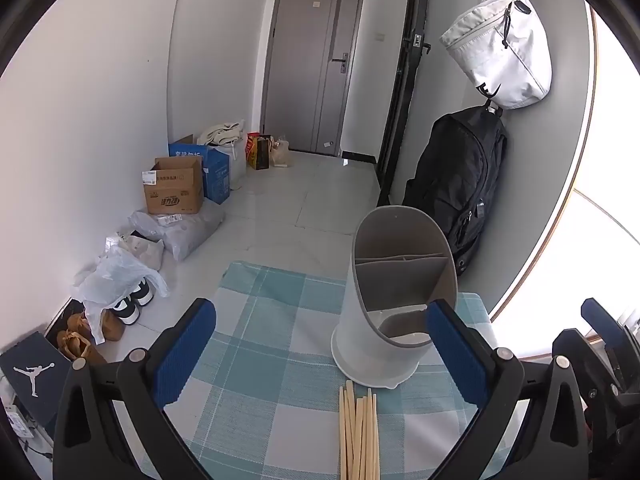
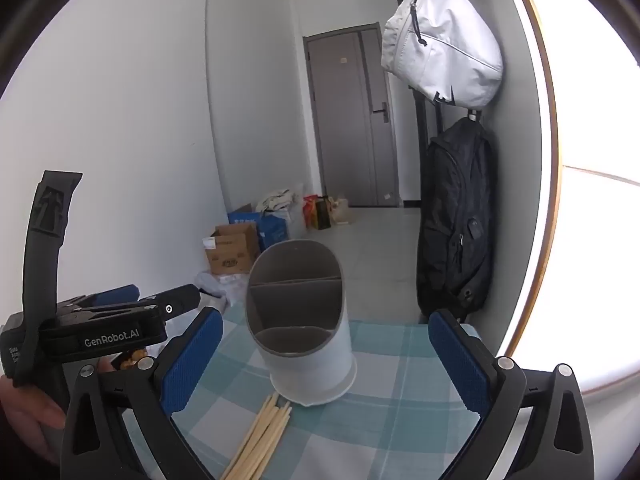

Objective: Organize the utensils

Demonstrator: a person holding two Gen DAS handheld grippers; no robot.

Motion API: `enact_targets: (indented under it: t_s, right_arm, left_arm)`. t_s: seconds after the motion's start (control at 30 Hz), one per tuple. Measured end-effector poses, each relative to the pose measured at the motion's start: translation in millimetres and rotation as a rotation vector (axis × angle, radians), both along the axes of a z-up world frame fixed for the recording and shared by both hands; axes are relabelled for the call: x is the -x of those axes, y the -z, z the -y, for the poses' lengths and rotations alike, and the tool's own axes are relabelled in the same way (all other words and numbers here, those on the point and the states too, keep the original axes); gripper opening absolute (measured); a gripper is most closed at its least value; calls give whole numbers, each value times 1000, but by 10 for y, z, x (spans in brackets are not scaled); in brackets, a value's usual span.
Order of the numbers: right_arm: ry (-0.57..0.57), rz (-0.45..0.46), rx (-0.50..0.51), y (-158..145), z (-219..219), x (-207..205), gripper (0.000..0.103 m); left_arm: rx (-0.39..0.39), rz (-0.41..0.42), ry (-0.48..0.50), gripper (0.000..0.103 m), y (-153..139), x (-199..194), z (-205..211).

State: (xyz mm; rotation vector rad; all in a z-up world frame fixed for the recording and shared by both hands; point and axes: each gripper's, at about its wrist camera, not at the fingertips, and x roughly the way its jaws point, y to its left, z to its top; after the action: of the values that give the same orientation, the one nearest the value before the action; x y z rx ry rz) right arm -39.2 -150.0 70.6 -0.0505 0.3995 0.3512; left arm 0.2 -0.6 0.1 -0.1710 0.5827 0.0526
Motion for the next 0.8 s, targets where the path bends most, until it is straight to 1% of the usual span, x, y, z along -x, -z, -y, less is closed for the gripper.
enact_targets:
  t_s: [0.17, 0.23, 0.27, 0.37, 0.47, 0.6, 0.67, 0.8]
  right_arm:
    - [2, 3, 1, -4, 3, -8, 103]
    - [5, 1, 2, 2, -4, -4, 103]
    - [5, 1, 3, 1, -7, -2, 103]
    - [7, 2, 6, 5, -7, 2, 103]
    - [9, 0, 9, 11, -9, 0, 103]
    - [9, 5, 11, 11, -16, 1, 103]
    - [8, 2, 16, 21, -26, 0, 103]
    - [7, -2, 18, 27, -29, -13, 103]
  left_arm:
    - [-17, 4, -9, 102, -5, 14, 17]
    - [-20, 7, -10, 102, -40, -6, 110]
    - [-13, 5, -10, 102, -2, 6, 53]
    - [-23, -7, -13, 102, 6, 2, 36]
    - [-31, 0, -10, 102, -2, 15, 29]
    - [-12, 8, -12, 102, 13, 36, 10]
    - [9, 14, -8, 102, 21, 35, 8]
    - [31, 3, -9, 102, 35, 28, -12]
